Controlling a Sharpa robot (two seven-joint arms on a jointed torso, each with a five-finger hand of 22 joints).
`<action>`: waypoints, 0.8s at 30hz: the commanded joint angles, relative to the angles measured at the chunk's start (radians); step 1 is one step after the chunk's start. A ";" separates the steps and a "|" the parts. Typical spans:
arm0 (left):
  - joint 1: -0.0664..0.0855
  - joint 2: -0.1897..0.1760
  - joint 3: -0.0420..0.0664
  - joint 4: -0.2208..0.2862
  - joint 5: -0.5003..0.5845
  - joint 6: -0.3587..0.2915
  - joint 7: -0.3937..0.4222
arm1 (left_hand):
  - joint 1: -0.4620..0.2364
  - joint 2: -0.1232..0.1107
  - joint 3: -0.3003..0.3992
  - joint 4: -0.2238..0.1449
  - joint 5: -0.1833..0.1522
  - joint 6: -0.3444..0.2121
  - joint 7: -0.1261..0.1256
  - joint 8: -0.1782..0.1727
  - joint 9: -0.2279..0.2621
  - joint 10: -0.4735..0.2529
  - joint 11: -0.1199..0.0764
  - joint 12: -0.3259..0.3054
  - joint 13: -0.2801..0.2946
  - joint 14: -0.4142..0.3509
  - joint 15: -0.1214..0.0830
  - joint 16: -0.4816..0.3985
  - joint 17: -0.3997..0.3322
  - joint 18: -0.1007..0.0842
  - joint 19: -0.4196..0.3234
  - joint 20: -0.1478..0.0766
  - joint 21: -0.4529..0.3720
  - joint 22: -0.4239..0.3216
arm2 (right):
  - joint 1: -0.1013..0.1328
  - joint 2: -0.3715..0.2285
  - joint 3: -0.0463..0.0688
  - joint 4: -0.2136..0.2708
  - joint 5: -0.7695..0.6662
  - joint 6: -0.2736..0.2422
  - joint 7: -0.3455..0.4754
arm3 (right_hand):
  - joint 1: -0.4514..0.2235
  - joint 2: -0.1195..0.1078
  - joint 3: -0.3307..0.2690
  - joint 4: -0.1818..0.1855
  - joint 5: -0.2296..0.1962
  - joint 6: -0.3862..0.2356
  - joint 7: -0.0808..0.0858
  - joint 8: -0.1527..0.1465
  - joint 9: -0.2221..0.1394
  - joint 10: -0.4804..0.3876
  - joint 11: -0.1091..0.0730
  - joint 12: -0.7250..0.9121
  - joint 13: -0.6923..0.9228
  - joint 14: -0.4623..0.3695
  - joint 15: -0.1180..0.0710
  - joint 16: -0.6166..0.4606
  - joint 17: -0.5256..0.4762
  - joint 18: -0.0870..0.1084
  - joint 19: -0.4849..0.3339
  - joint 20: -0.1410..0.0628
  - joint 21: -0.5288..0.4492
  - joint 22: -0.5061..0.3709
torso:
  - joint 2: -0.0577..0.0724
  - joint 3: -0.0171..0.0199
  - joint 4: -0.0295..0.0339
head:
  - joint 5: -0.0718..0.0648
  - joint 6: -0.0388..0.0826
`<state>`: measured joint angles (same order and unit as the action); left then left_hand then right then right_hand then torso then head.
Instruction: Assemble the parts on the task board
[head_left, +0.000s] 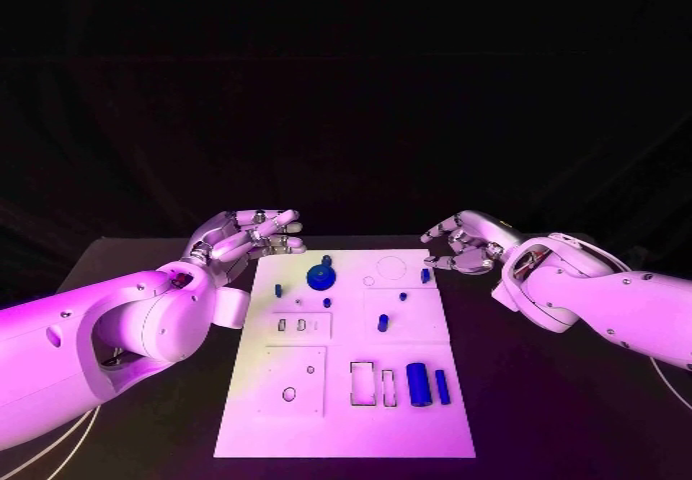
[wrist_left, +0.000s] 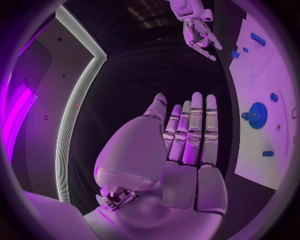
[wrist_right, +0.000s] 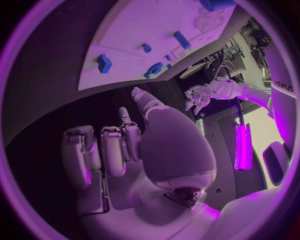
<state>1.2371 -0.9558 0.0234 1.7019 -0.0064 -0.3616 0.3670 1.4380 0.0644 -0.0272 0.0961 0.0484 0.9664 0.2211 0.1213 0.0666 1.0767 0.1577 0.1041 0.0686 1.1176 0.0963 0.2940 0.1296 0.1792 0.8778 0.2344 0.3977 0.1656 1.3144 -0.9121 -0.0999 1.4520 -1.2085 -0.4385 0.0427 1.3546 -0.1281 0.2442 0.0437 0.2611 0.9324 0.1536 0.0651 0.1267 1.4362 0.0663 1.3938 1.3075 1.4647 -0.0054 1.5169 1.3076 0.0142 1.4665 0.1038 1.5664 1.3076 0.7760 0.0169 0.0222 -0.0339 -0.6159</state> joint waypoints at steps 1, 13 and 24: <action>0.001 0.003 0.000 -0.001 0.004 0.024 0.007 | 0.005 0.000 -0.001 -0.004 0.005 0.004 0.000 -0.005 0.000 0.000 0.002 -0.003 0.000 0.001 0.009 -0.005 0.000 0.004 0.001 0.000 0.001 -0.001 | -0.007 0.003 0.000 -0.020 0.025 0.061 0.033 | 0.010 0.003 -0.001 -0.007 0.001 -0.005 0.001 -0.004 -0.001 -0.005 0.001 -0.005 0.101 0.081 -0.001 0.002 0.160 -0.014 0.104 -0.002 0.004 0.263 | 0.000 0.0028 0.0014 | -0.006 -0.008; 0.000 0.002 -0.001 -0.004 0.004 0.024 0.006 | 0.005 0.000 -0.001 -0.004 0.004 0.004 0.000 -0.005 0.000 0.001 0.002 -0.003 0.000 0.001 0.009 -0.005 0.000 0.004 0.002 0.001 0.001 -0.001 | -0.038 0.023 -0.001 -0.077 0.009 0.090 0.016 | 0.008 -0.002 -0.006 -0.007 -0.001 -0.015 0.005 -0.004 -0.004 -0.008 0.005 -0.008 0.099 0.082 0.001 0.003 0.162 -0.014 0.104 -0.001 0.004 0.263 | 0.002 0.0044 0.0042 | -0.012 -0.017; 0.000 0.001 -0.001 -0.004 0.004 0.025 0.006 | 0.004 -0.001 -0.001 -0.004 0.004 0.004 0.000 -0.005 0.000 0.001 0.002 -0.003 0.000 0.001 0.009 -0.005 0.000 0.004 0.002 0.001 0.001 -0.001 | -0.051 0.043 -0.001 -0.107 0.006 0.106 0.005 | 0.010 -0.003 -0.007 -0.008 -0.004 -0.022 0.006 -0.004 -0.006 -0.008 0.006 -0.007 0.099 0.083 0.003 0.004 0.165 -0.014 0.104 0.000 0.004 0.263 | 0.001 0.0043 0.0023 | -0.009 -0.018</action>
<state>1.2367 -0.9556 0.0224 1.6969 -0.0056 -0.3571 0.3670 1.4380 0.0644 -0.0272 0.0962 0.0484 0.9663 0.2210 0.1213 0.0666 1.0766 0.1577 0.1041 0.0686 1.1176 0.0963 0.2940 0.1295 0.1792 0.8778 0.2343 0.3977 0.1658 1.2641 -0.8713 -0.1010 1.3487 -1.1959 -0.3541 0.0525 1.3546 -0.1281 0.2388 0.0384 0.2611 0.9187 0.1599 0.0652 0.1225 1.4327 0.0699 1.3899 1.3074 1.4647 -0.0054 1.5169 1.3074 0.0143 1.4664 0.1038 1.5664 1.3073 0.7774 0.0215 0.0250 -0.0426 -0.6344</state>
